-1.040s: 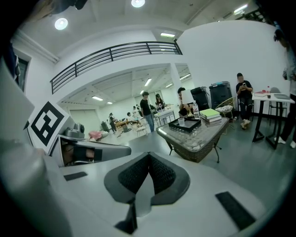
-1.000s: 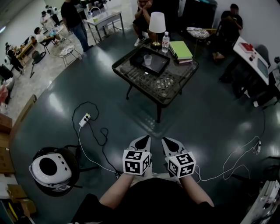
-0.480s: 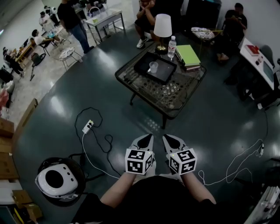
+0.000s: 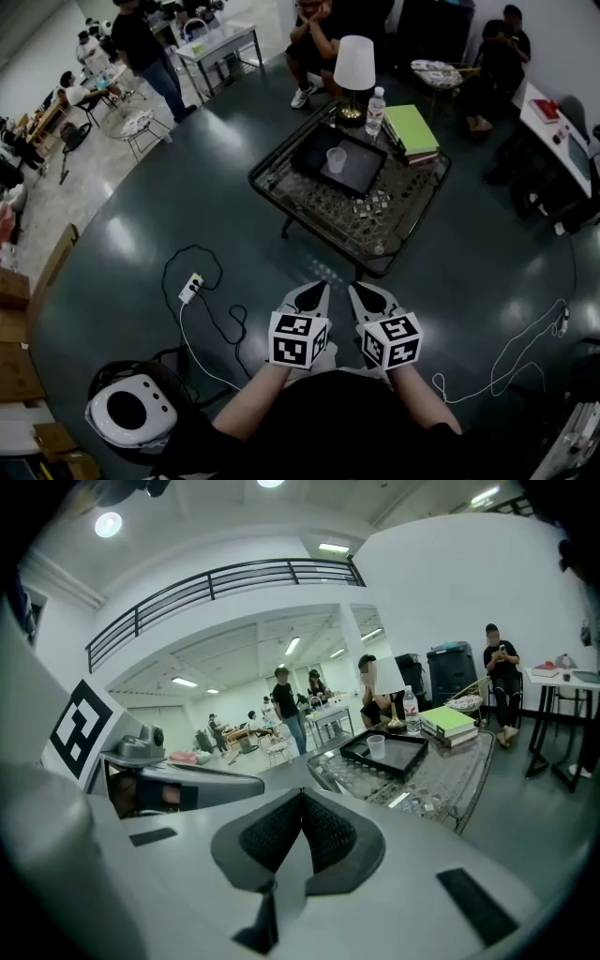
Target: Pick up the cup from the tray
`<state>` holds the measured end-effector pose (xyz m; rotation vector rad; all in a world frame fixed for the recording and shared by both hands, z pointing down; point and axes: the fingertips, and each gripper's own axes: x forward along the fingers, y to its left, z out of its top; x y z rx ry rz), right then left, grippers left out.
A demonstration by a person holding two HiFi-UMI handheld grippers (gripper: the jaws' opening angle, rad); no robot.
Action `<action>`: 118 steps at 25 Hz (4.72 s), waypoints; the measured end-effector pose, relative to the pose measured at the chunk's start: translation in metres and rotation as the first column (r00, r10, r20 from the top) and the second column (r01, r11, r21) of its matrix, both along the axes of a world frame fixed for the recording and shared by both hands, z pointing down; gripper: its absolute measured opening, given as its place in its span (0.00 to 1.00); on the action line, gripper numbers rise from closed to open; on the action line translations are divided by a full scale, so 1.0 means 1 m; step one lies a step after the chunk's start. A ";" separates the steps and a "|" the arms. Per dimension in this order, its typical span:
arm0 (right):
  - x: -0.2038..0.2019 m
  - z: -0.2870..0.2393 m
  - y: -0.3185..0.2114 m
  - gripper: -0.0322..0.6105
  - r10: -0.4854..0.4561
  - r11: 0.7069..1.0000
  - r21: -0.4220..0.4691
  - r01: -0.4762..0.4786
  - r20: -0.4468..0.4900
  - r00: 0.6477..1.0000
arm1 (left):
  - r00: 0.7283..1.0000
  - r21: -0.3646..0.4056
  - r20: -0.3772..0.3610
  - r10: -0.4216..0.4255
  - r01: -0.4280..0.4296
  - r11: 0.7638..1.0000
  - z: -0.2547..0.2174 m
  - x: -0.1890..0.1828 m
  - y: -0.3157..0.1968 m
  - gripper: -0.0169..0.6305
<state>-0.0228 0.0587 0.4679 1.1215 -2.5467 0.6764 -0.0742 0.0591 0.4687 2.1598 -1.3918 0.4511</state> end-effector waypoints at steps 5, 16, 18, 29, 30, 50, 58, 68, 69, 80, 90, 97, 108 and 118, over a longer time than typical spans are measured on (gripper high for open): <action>-0.016 0.005 -0.027 0.07 0.008 1.000 0.000 -0.008 0.001 1.000 | 1.000 -0.001 0.013 0.028 -0.028 1.000 0.005 -0.013 -0.029 0.04; -0.035 0.010 -0.075 0.07 0.034 0.999 -0.010 -0.034 -0.016 0.999 | 0.998 -0.007 -0.001 0.069 -0.069 0.998 0.007 -0.028 -0.076 0.04; -0.033 0.010 -0.078 0.07 0.036 0.999 -0.013 -0.036 -0.028 0.999 | 0.998 -0.016 -0.010 0.068 -0.068 0.998 0.009 -0.029 -0.079 0.04; -0.003 0.030 -0.104 0.07 0.097 0.992 -0.071 -0.101 -0.054 0.994 | 0.999 -0.020 -0.031 0.034 -0.035 0.999 0.021 -0.024 -0.100 0.04; -0.003 0.031 -0.110 0.07 0.089 0.993 -0.069 -0.093 -0.053 0.995 | 0.999 -0.019 -0.027 0.028 -0.028 0.999 0.023 -0.025 -0.105 0.04; 0.007 0.027 -0.249 0.07 0.057 0.997 -0.056 -0.060 -0.049 0.997 | 1.000 -0.068 0.007 0.006 -0.005 0.998 0.044 -0.010 -0.234 0.04; 0.010 0.039 -0.285 0.07 0.045 0.994 -0.094 -0.051 -0.059 0.997 | 0.999 -0.110 0.019 -0.040 0.042 0.993 0.071 -0.015 -0.281 0.05; 0.012 0.072 -0.314 0.07 0.027 0.986 -0.164 -0.037 -0.064 0.998 | 0.998 -0.167 0.042 -0.049 0.055 0.984 0.117 -0.013 -0.337 0.28; 0.012 0.074 -0.317 0.07 0.024 0.985 -0.169 -0.035 -0.064 0.998 | 0.998 -0.169 0.048 -0.049 0.057 0.984 0.121 -0.012 -0.342 0.31; 0.011 0.095 -0.341 0.07 0.007 0.976 -0.217 -0.020 -0.058 0.998 | 0.993 -0.180 0.118 -0.030 0.051 0.982 0.163 -0.006 -0.400 0.49; 0.018 0.107 -0.348 0.07 0.030 0.968 -0.248 -0.042 -0.054 0.998 | 0.985 -0.226 0.174 -0.018 0.057 0.973 0.199 -0.007 -0.437 0.54; 0.019 0.114 -0.347 0.07 0.042 0.961 -0.271 -0.054 -0.048 0.998 | 0.977 -0.226 0.213 -0.017 0.067 0.972 0.210 -0.009 -0.460 0.54; 0.027 0.118 -0.348 0.07 0.062 0.957 -0.280 -0.075 -0.054 0.997 | 0.968 -0.240 0.245 -0.048 0.108 0.965 0.216 -0.012 -0.463 0.49; 0.026 0.112 -0.343 0.07 0.074 0.962 -0.260 -0.083 -0.047 0.996 | 0.973 -0.214 0.225 -0.046 0.095 0.972 0.199 -0.009 -0.451 0.48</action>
